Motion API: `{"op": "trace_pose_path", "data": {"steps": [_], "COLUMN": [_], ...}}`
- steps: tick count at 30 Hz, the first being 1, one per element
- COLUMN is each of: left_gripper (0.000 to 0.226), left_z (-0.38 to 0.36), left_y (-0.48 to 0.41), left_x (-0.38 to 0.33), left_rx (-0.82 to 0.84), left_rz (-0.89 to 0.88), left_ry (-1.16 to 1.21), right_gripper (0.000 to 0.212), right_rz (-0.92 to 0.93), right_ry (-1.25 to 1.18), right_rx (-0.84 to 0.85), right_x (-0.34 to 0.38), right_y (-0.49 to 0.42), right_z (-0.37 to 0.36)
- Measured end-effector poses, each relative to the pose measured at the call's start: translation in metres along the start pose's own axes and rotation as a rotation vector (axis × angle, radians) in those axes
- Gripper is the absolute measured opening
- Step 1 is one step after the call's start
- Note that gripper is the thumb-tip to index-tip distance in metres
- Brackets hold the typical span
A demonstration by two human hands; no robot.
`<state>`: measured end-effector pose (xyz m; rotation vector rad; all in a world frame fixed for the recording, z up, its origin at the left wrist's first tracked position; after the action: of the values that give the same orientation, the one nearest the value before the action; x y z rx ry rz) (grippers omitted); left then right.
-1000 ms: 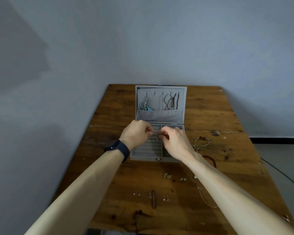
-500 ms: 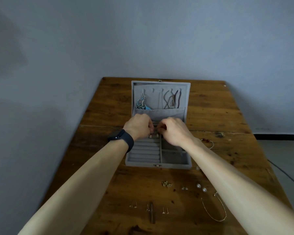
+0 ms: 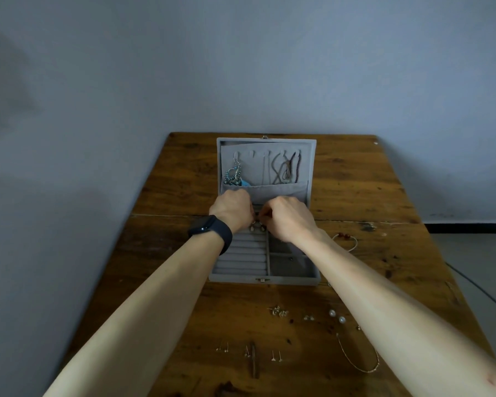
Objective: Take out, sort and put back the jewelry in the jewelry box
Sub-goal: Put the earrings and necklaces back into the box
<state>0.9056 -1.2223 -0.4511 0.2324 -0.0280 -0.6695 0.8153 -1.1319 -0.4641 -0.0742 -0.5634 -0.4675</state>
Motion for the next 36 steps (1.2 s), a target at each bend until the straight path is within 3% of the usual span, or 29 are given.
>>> {"op": "trace_pose_path", "data": {"steps": [24, 36], "left_gripper": [0.020, 0.022], "left_z": [0.006, 0.017], "left_y": [0.011, 0.050], "left_x": [-0.002, 0.002], "left_rx": [-0.140, -0.168], "left_rz": [0.072, -0.154], "left_ry": [-0.091, 0.003], "right_gripper": [0.025, 0.027], "right_rz": [-0.015, 0.159], "right_ry": [-0.010, -0.145], "right_rx": [-0.175, -0.121], "right_x": [0.006, 0.003], "right_y": [0.014, 0.058], "right_z": [-0.007, 0.017]}}
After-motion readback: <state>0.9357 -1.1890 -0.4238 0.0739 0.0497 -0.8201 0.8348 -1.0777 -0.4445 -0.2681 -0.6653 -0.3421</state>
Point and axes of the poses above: each hand's wrist, its own y-axis away from the middle knuckle, its own z-axis out of the back of the hand, x = y × z, the point moved 5 cm from there along -y, towards the middle knuckle, and after that the axes turned 12 degrees about -y, right-handed, at the moved point
